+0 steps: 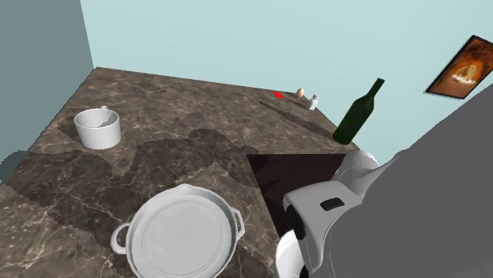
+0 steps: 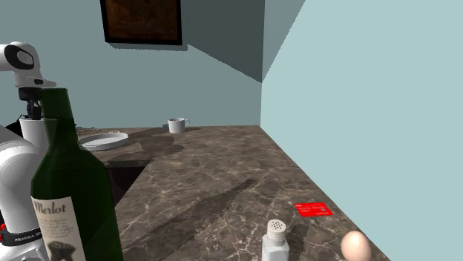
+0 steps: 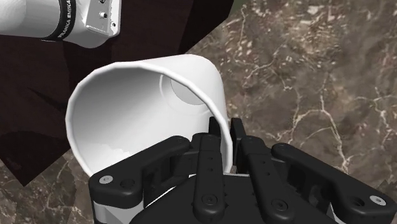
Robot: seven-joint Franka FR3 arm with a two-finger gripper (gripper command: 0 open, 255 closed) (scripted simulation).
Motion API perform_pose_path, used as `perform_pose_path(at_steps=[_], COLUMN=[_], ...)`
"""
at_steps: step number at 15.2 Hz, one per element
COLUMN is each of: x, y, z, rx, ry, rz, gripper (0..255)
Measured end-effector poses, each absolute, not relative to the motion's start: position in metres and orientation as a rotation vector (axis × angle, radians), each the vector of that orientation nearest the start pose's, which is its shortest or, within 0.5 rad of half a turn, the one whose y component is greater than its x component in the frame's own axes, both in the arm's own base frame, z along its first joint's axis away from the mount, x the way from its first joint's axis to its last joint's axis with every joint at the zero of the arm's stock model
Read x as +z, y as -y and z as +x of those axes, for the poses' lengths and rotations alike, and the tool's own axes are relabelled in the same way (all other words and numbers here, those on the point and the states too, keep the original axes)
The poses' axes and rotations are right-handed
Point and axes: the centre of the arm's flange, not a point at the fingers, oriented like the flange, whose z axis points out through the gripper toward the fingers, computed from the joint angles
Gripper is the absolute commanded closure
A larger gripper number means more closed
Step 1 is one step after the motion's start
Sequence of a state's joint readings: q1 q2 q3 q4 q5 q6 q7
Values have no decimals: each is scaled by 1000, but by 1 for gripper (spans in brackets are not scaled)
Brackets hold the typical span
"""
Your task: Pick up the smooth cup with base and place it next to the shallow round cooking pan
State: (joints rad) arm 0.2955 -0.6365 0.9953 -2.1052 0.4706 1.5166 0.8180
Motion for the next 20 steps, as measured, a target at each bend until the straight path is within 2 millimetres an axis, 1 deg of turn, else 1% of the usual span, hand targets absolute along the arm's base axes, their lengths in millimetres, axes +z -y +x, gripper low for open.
perform_pose_path(at_steps=[2,3,9,10,12,14,16,20], x=[513,513,513,518,540,555,560,562], y=[-447,-447,-447,-448,-454,-457,-457,-457], z=[6,6,6,6,8,8,7,7], rx=[99,99,99,98,99,99,99,99], ry=[489,489,489,489,490,490,489,489], rz=[-3289,-3289,-3288,-3288,-3288,-3288,-3288,-3288], gripper=[255,0,0,0,0,0,0,0])
